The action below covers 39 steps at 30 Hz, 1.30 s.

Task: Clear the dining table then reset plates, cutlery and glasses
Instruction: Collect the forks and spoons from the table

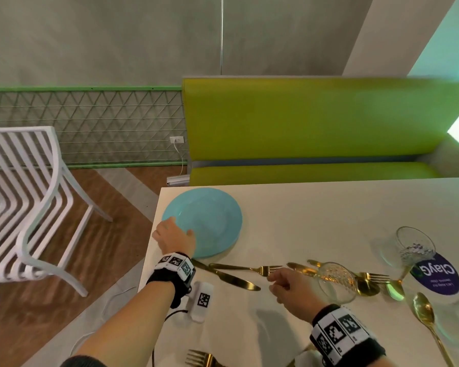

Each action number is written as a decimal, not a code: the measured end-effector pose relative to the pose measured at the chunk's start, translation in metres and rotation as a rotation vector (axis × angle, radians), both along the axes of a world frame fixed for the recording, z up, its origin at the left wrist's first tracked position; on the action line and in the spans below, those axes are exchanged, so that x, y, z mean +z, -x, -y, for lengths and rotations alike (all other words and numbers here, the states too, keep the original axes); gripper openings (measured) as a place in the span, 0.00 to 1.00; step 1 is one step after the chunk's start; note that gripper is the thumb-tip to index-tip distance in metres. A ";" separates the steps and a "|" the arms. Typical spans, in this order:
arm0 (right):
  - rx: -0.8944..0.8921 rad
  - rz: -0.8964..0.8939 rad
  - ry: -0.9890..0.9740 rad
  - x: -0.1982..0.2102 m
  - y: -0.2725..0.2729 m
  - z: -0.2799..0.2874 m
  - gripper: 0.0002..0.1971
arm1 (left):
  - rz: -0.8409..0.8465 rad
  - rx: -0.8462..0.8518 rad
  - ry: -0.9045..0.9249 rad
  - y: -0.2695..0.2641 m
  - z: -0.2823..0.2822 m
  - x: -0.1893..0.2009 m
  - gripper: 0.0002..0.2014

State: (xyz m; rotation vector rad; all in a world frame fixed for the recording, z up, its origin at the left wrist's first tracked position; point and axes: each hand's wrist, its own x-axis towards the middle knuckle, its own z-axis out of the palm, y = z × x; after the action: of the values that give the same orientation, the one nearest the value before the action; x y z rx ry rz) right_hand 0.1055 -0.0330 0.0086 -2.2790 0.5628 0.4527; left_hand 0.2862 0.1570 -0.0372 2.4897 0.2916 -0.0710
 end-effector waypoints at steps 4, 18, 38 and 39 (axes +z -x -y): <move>0.055 -0.100 0.008 -0.010 0.028 0.000 0.10 | 0.088 -0.466 0.005 0.032 0.027 0.002 0.15; -0.130 -0.245 0.052 -0.037 0.121 0.032 0.11 | -0.013 -0.975 -0.463 0.076 0.075 -0.030 0.16; -0.373 -0.337 0.128 -0.057 0.088 0.006 0.16 | -0.234 -0.675 0.341 0.109 0.075 0.009 0.04; -0.385 -0.347 0.134 -0.057 0.086 0.006 0.15 | -0.329 -0.634 0.419 0.115 0.072 0.011 0.03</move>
State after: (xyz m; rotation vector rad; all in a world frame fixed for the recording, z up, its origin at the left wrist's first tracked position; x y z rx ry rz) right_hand 0.0191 -0.0393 -0.0483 -2.1541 1.2116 0.6342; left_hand 0.1711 0.0850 -0.0266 2.0506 -0.3589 -0.7257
